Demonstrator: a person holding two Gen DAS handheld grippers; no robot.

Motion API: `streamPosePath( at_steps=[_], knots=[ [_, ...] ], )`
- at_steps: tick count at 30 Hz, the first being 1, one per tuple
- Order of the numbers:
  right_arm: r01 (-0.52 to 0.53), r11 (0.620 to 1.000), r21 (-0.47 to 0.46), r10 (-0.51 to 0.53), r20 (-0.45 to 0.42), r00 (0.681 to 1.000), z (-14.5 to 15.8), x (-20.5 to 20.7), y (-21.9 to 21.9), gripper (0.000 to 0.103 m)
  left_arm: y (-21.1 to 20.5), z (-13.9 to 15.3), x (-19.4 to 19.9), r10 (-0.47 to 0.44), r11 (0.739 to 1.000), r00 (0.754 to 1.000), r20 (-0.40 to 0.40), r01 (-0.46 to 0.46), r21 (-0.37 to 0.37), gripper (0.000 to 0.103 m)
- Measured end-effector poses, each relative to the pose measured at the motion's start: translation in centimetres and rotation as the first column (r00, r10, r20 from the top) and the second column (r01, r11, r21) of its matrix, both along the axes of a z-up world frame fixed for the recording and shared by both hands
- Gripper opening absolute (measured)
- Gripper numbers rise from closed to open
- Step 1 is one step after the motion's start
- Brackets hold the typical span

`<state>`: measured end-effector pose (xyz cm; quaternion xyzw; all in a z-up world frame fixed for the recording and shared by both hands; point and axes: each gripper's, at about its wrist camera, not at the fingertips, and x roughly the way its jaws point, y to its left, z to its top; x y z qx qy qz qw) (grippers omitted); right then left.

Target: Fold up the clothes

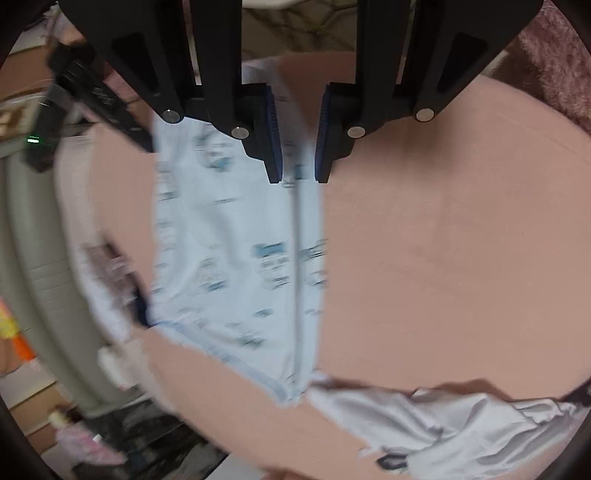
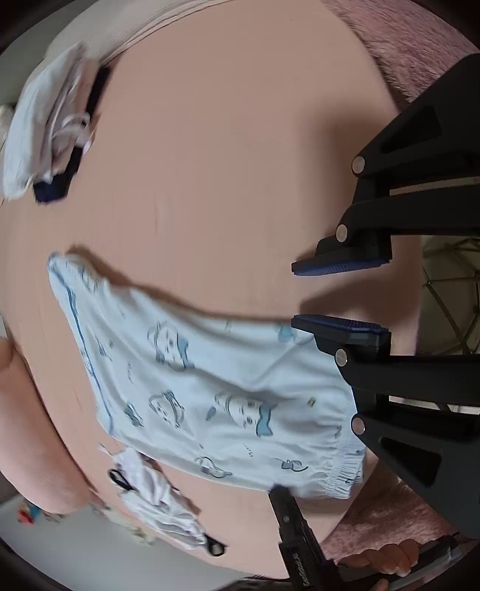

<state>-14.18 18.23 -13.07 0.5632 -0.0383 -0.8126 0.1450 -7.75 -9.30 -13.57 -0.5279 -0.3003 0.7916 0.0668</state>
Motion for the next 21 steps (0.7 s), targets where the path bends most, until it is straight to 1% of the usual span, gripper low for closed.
streamPosePath(
  at_steps=[1, 2, 3, 4, 5, 6, 7, 8, 10, 11, 13, 14, 16, 18, 19, 20, 21],
  knots=[
    [-0.004, 0.998, -0.057, 0.005, 0.013, 1.000, -0.3, -0.1, -0.1, 0.025, 0.1, 0.0, 0.1, -0.009, 0.999, 1.000, -0.010, 0.009, 0.044, 0.039],
    [-0.008, 0.994, -0.113, 0.011, 0.026, 1.000, -0.6, -0.1, -0.2, 0.027, 0.5, -0.1, -0.1, -0.020, 0.998, 1.000, -0.008, 0.021, 0.056, 0.047],
    [-0.011, 0.986, -0.169, 0.018, 0.038, 0.999, -0.9, -0.2, -0.3, 0.037, 0.8, -0.3, -0.1, -0.035, 0.998, 0.999, 0.001, 0.035, 0.044, 0.047],
    [-0.035, 0.977, -0.212, 0.049, 0.064, 0.997, -1.5, -0.2, -0.7, 0.043, 1.2, -0.5, -0.1, -0.047, 0.999, 0.999, 0.016, 0.047, 0.014, 0.047],
    [-0.057, 0.977, -0.206, 0.076, 0.085, 0.994, -2.3, -0.2, -1.3, 0.040, 1.5, -0.8, 0.1, -0.056, 0.997, 0.998, 0.041, 0.058, -0.041, 0.047],
    [-0.072, 0.983, -0.168, 0.087, 0.084, 0.993, -2.6, 0.1, -1.4, 0.032, 1.8, -1.0, 0.3, -0.054, 0.993, 0.996, 0.070, 0.061, -0.104, 0.046],
    [-0.074, 0.988, -0.136, 0.085, 0.078, 0.993, -2.5, 0.3, -1.3, 0.029, 1.6, -1.3, 0.6, -0.035, 0.986, 0.995, 0.098, 0.050, -0.159, 0.040],
    [-0.069, 0.992, -0.110, 0.078, 0.073, 0.994, -2.2, 0.6, -1.1, 0.029, 1.0, -1.4, 1.1, -0.013, 0.988, 0.994, 0.109, 0.030, -0.153, 0.038],
    [-0.061, 0.996, -0.069, 0.065, 0.066, 0.996, -1.5, 1.1, -0.5, 0.029, -0.1, -1.4, 1.9, 0.013, 0.998, 0.993, 0.120, -0.006, -0.063, 0.036],
    [-0.057, 0.997, -0.059, 0.061, 0.065, 0.996, -1.0, 1.3, 0.1, 0.029, -0.3, -1.2, 2.2, 0.009, 1.000, 0.993, 0.121, -0.006, -0.023, 0.036],
    [-0.026, 0.994, -0.103, 0.034, 0.079, 0.996, -0.2, 1.1, 1.4, 0.033, 0.3, -0.7, 2.1, -0.009, 1.000, 0.996, 0.092, 0.009, 0.005, 0.037],
    [-0.016, 0.992, -0.128, 0.027, 0.082, 0.996, 0.1, 1.2, 1.8, 0.034, 0.9, -0.5, 1.9, -0.022, 1.000, 0.997, 0.079, 0.022, 0.008, 0.039],
    [-0.020, 0.991, -0.132, 0.029, 0.070, 0.997, 0.2, 1.2, 1.3, 0.034, 2.2, -0.4, 1.3, -0.056, 0.998, 0.996, 0.074, 0.057, -0.003, 0.040],
    [-0.005, 0.997, -0.073, 0.011, 0.070, 0.998, -0.5, 0.7, 0.5, 0.034, 2.5, -0.9, 1.2, -0.076, 0.997, 0.991, 0.106, 0.078, -0.013, 0.041],
    [-0.007, 0.998, -0.064, 0.012, 0.074, 0.997, -1.0, 0.5, 0.0, 0.032, 2.6, -1.4, 1.3, -0.079, 0.996, 0.989, 0.125, 0.083, -0.032, 0.041],
    [-0.016, 0.999, -0.039, 0.019, 0.073, 0.997, -1.1, 0.6, -0.1, 0.031, 2.5, -1.7, 1.6, -0.073, 0.996, 0.988, 0.136, 0.080, -0.047, 0.041],
    [-0.026, 1.000, -0.003, 0.027, 0.070, 0.997, -1.0, 0.8, -0.1, 0.030, 2.4, -1.9, 1.7, -0.069, 0.996, 0.989, 0.133, 0.075, -0.044, 0.041]
  ],
)
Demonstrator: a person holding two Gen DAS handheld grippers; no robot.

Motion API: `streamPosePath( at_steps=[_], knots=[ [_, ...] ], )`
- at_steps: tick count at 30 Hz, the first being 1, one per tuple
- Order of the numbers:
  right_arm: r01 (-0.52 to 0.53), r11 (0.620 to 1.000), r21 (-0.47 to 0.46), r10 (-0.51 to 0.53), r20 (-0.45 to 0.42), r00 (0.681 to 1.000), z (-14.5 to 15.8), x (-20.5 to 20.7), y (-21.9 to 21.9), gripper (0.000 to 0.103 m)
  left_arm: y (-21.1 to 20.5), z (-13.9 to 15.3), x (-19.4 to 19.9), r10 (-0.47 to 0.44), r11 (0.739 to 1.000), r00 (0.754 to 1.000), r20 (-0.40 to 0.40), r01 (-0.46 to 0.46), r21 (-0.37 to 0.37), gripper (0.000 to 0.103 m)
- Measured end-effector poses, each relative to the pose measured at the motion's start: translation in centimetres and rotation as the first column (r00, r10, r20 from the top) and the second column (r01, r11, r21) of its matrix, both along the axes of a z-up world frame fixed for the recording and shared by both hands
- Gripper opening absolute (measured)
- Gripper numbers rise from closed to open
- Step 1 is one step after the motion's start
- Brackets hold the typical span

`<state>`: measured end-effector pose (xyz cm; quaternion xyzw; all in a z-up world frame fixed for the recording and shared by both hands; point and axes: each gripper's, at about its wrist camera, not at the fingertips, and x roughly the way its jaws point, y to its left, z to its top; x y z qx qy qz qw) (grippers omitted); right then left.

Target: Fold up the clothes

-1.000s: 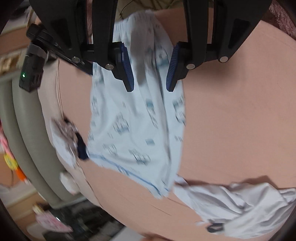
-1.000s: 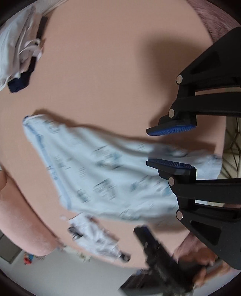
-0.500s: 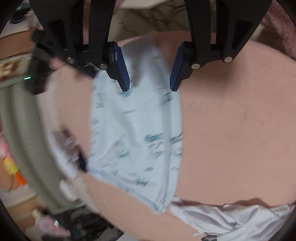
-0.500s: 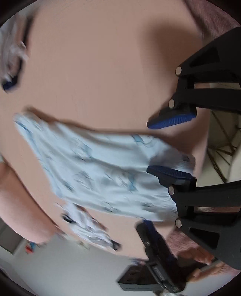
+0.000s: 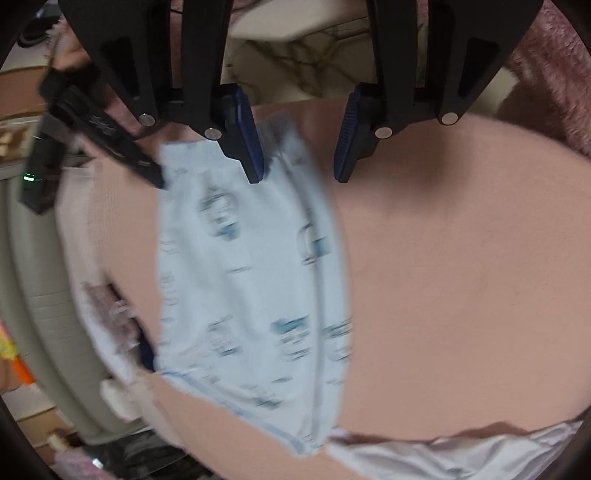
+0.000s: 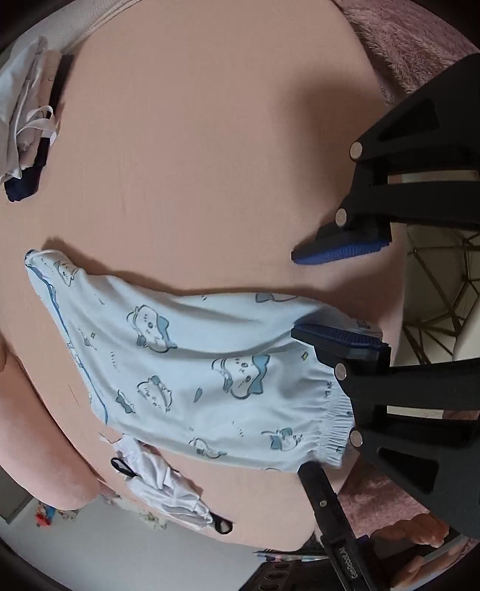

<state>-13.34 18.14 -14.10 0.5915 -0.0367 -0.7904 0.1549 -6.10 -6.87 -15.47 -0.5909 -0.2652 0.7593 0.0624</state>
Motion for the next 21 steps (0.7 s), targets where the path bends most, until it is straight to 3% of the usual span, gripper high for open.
streamPosePath(
  at_steps=[4, 9, 11, 15, 18, 21],
  knots=[
    [-0.027, 0.999, 0.025, 0.028, -0.040, 0.999, 0.9, 1.6, 0.9, 0.030, -0.9, -0.1, 0.2, 0.031, 0.996, 0.999, -0.021, -0.029, 0.083, 0.043],
    [0.026, 0.986, -0.164, -0.035, -0.049, 0.998, 0.8, 1.1, 1.7, 0.034, -0.3, -0.4, 0.1, 0.020, 0.976, 0.999, -0.047, -0.009, 0.218, 0.043],
    [0.005, 0.985, -0.174, -0.014, -0.054, 0.998, 0.3, 0.5, 0.7, 0.037, 0.0, -0.7, 0.3, 0.014, 0.976, 0.999, -0.033, -0.006, 0.219, 0.044],
    [0.008, 0.997, -0.075, -0.008, 0.001, 1.000, -1.0, 0.1, -0.6, 0.035, 0.0, -0.8, 0.6, -0.004, 0.977, 1.000, -0.020, 0.008, 0.211, 0.044],
    [-0.014, 0.999, -0.051, 0.015, 0.001, 1.000, -0.8, 0.6, -0.4, 0.035, -0.9, 0.2, 1.2, 0.043, 0.977, 0.996, -0.074, -0.026, 0.213, 0.044],
    [0.011, 0.994, -0.106, -0.010, 0.010, 1.000, -1.0, 0.3, 0.4, 0.035, -1.7, 1.1, 1.2, 0.073, 0.968, 0.989, -0.127, -0.040, 0.247, 0.044]
  ],
)
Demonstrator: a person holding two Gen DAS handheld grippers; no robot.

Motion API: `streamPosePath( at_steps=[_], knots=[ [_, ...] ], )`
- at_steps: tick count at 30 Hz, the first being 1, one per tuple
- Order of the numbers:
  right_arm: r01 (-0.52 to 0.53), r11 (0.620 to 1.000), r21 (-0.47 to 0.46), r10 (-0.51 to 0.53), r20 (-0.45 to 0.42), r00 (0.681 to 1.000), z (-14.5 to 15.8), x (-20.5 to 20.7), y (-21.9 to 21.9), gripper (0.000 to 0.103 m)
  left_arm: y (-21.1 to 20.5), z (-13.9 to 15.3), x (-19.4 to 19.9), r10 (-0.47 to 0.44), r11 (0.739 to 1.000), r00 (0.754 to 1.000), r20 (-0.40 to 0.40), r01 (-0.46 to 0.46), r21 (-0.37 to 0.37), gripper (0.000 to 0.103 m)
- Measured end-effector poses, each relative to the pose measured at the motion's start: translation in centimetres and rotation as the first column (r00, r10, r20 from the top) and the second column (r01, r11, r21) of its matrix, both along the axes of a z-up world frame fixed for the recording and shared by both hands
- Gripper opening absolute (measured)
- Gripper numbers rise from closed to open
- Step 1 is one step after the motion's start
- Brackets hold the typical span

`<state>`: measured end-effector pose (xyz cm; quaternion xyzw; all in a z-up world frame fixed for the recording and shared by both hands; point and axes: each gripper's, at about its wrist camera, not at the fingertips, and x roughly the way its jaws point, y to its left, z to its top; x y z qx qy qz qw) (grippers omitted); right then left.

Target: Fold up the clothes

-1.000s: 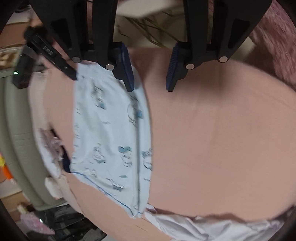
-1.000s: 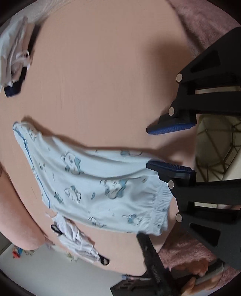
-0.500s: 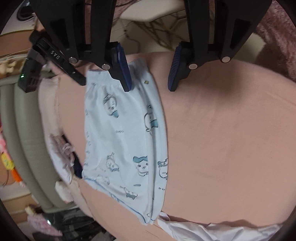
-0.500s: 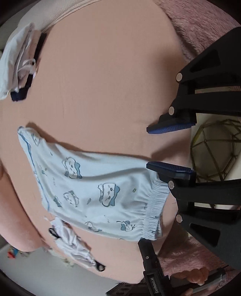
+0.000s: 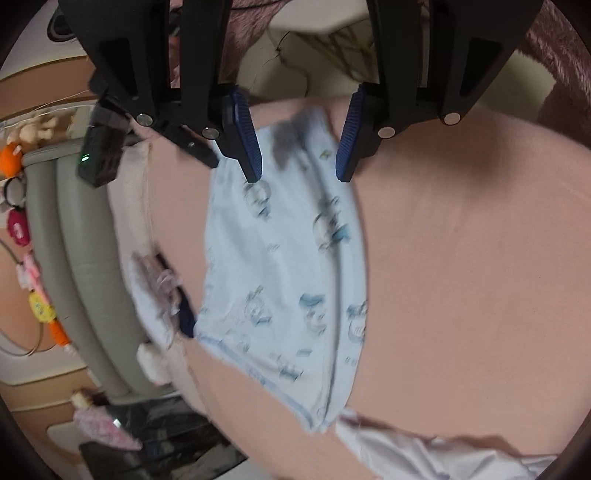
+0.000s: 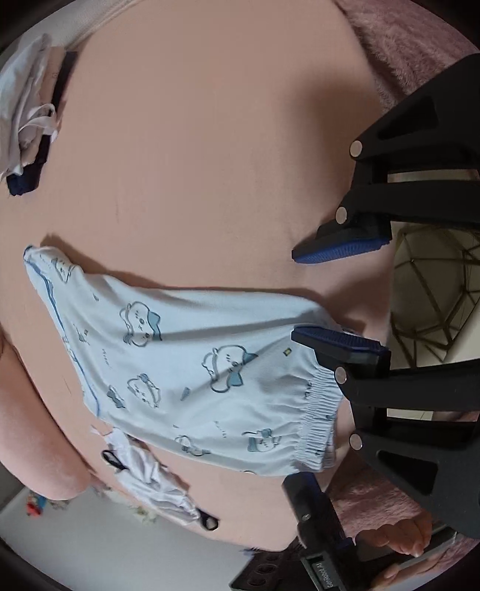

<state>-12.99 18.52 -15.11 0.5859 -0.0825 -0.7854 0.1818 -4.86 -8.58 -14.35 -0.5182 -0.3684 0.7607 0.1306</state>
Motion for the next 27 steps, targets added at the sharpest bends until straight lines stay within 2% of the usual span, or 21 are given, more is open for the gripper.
streamPosePath(
  at_steps=[2, 4, 6, 9, 10, 13, 16, 18, 20, 27],
  knots=[
    [0.027, 0.999, -0.037, -0.027, -0.017, 0.999, 0.3, 0.2, 0.3, 0.035, 0.2, 0.3, -0.2, -0.019, 0.999, 1.000, -0.022, 0.020, 0.027, 0.044],
    [0.013, 1.000, -0.025, -0.014, -0.038, 0.999, 0.3, 0.3, 0.1, 0.037, 1.1, 0.1, -0.5, -0.069, 0.996, 0.997, -0.022, 0.070, 0.049, 0.044],
    [-0.002, 1.000, 0.012, 0.002, -0.044, 0.999, -0.4, 0.2, -0.6, 0.037, 1.8, -0.9, -0.8, -0.100, 0.993, 0.995, 0.011, 0.099, 0.067, 0.044],
    [-0.009, 0.998, 0.067, 0.012, -0.056, 0.998, 0.1, 0.4, -1.4, 0.035, 1.9, -1.9, -0.7, -0.097, 0.995, 0.993, 0.065, 0.095, 0.021, 0.044],
    [-0.010, 0.997, 0.076, 0.015, -0.063, 0.998, 0.4, 0.5, -1.6, 0.035, 1.7, -2.0, -0.6, -0.094, 0.995, 0.994, 0.062, 0.092, 0.028, 0.044],
    [0.012, 0.999, 0.041, -0.009, -0.075, 0.997, 1.0, 1.0, -0.7, 0.035, 1.4, -2.1, -0.5, -0.082, 0.996, 0.995, 0.056, 0.080, 0.048, 0.044],
    [0.063, 0.997, -0.033, -0.064, -0.029, 0.998, 0.3, -0.5, -0.5, 0.035, 0.9, -2.2, -0.8, -0.050, 0.997, 0.997, 0.056, 0.046, 0.067, 0.044],
    [0.061, 0.997, -0.040, -0.060, 0.008, 0.998, 0.3, -1.0, -0.6, 0.035, 0.0, -2.4, -0.8, -0.037, 0.994, 0.997, 0.060, 0.031, 0.109, 0.045],
    [0.049, 0.998, -0.042, -0.049, 0.010, 0.999, 0.8, -0.7, -0.5, 0.035, -0.7, -2.4, -0.5, -0.035, 0.991, 0.998, 0.051, 0.028, 0.131, 0.046],
    [0.075, 0.995, -0.066, -0.075, 0.013, 0.997, 1.4, -0.2, 1.0, 0.035, 1.6, -2.9, -1.2, -0.087, 0.985, 0.995, 0.049, 0.078, 0.151, 0.046]
  ],
)
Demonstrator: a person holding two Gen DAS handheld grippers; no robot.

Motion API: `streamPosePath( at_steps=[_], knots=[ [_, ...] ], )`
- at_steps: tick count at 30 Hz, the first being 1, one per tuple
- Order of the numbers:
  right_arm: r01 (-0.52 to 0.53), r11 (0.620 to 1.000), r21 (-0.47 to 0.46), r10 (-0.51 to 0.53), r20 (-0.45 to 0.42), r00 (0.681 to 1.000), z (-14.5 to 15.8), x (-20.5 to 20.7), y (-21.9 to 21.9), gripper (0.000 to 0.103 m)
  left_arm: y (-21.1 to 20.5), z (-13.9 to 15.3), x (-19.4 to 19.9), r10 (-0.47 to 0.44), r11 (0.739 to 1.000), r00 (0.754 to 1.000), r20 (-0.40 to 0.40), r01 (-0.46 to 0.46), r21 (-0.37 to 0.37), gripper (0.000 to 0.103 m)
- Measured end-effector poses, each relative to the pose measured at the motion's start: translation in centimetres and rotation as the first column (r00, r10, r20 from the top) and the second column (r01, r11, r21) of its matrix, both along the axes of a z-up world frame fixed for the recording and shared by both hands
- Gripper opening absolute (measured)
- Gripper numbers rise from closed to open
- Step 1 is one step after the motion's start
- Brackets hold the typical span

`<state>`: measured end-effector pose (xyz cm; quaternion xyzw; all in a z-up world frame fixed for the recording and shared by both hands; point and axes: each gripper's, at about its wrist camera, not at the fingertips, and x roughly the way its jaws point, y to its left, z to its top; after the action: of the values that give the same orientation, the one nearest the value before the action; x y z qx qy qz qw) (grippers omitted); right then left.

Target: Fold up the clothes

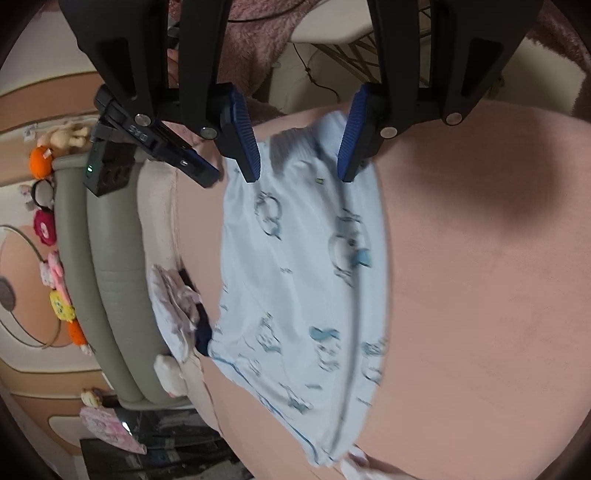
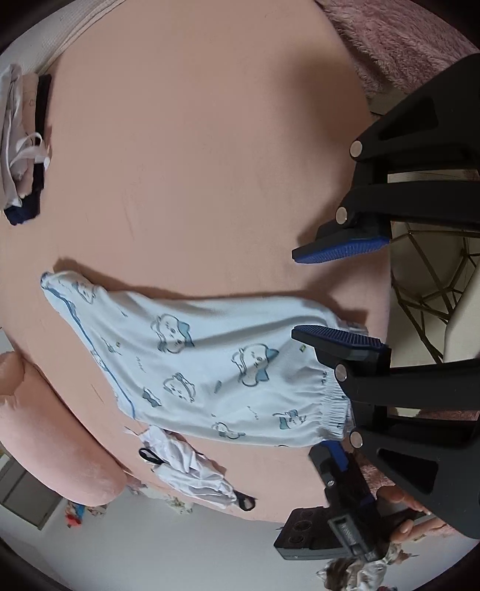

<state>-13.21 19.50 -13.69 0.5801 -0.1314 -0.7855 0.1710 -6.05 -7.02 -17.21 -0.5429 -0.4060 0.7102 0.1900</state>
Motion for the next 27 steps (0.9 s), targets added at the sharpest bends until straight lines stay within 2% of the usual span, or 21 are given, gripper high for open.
streamPosePath(
  at_steps=[4, 5, 6, 7, 9, 13, 16, 18, 21, 22, 23, 24, 25, 27],
  knots=[
    [0.003, 1.000, 0.019, -0.003, 0.009, 1.000, -0.6, 0.1, 0.1, 0.035, 1.2, 0.0, -0.7, -0.011, 1.000, 1.000, -0.016, 0.011, -0.007, 0.043],
    [-0.002, 1.000, 0.016, 0.002, 0.006, 1.000, -0.5, 0.1, -0.1, 0.035, 1.5, 0.0, -0.9, -0.009, 1.000, 1.000, -0.021, 0.008, -0.025, 0.038],
    [-0.007, 1.000, 0.013, 0.006, 0.003, 1.000, -0.4, 0.1, -0.3, 0.035, 1.8, 0.3, -1.0, 0.000, 0.998, 1.000, -0.031, -0.001, -0.059, 0.027],
    [-0.011, 1.000, 0.009, 0.011, 0.000, 1.000, -0.3, 0.1, -0.4, 0.035, 2.0, 0.8, -1.0, 0.005, 0.996, 0.999, -0.047, -0.009, -0.094, 0.009],
    [-0.020, 1.000, 0.001, 0.020, -0.016, 1.000, 0.1, 0.2, -0.8, 0.035, 2.2, 2.1, -0.6, 0.008, 0.990, 0.996, -0.086, -0.020, -0.136, 0.009],
    [-0.084, 0.996, -0.025, 0.082, -0.049, 0.995, 1.1, 0.4, -2.4, 0.039, 1.5, 4.5, 0.8, 0.041, 0.985, 0.989, -0.139, -0.063, -0.158, 0.009],
    [-0.149, 0.988, 0.050, 0.151, -0.038, 0.988, 0.4, 0.3, -5.0, 0.040, 0.8, 2.7, 1.0, 0.054, 0.972, 0.997, -0.057, -0.065, -0.225, 0.009],
    [-0.158, 0.983, 0.095, 0.161, -0.023, 0.987, -0.4, 0.2, -6.2, 0.040, 0.4, 0.5, 1.1, 0.066, 0.977, 0.998, 0.007, -0.063, -0.203, 0.009],
    [-0.143, 0.985, 0.098, 0.145, -0.015, 0.989, -0.7, 0.4, -5.6, 0.041, -0.2, -1.0, 0.9, 0.053, 0.990, 0.998, 0.033, -0.048, -0.133, 0.013],
    [-0.133, 0.986, 0.103, 0.135, -0.013, 0.991, -0.8, 0.7, -5.0, 0.044, -0.5, -0.8, 0.7, 0.053, 0.993, 0.998, 0.040, -0.048, -0.111, 0.024],
    [-0.117, 0.988, 0.099, 0.119, -0.012, 0.993, -0.7, 0.8, -4.1, 0.045, -0.7, -0.2, 0.6, 0.062, 0.993, 0.998, 0.022, -0.060, -0.100, 0.042],
    [-0.099, 0.991, 0.091, 0.100, -0.011, 0.995, -0.5, 0.9, -3.3, 0.045, -0.8, 0.7, 0.7, 0.083, 0.990, 0.996, -0.016, -0.085, -0.113, 0.051],
    [-0.081, 0.993, 0.084, 0.082, -0.010, 0.997, -0.4, 1.0, -2.4, 0.045, -0.9, 1.3, 0.8, 0.098, 0.982, 0.994, -0.047, -0.105, -0.159, 0.059],
    [-0.042, 0.999, -0.007, 0.042, 0.008, 0.999, -0.2, 0.6, -0.8, 0.045, -0.8, 1.8, 0.8, 0.103, 0.956, 0.992, -0.074, -0.119, -0.266, 0.059]
  ],
)
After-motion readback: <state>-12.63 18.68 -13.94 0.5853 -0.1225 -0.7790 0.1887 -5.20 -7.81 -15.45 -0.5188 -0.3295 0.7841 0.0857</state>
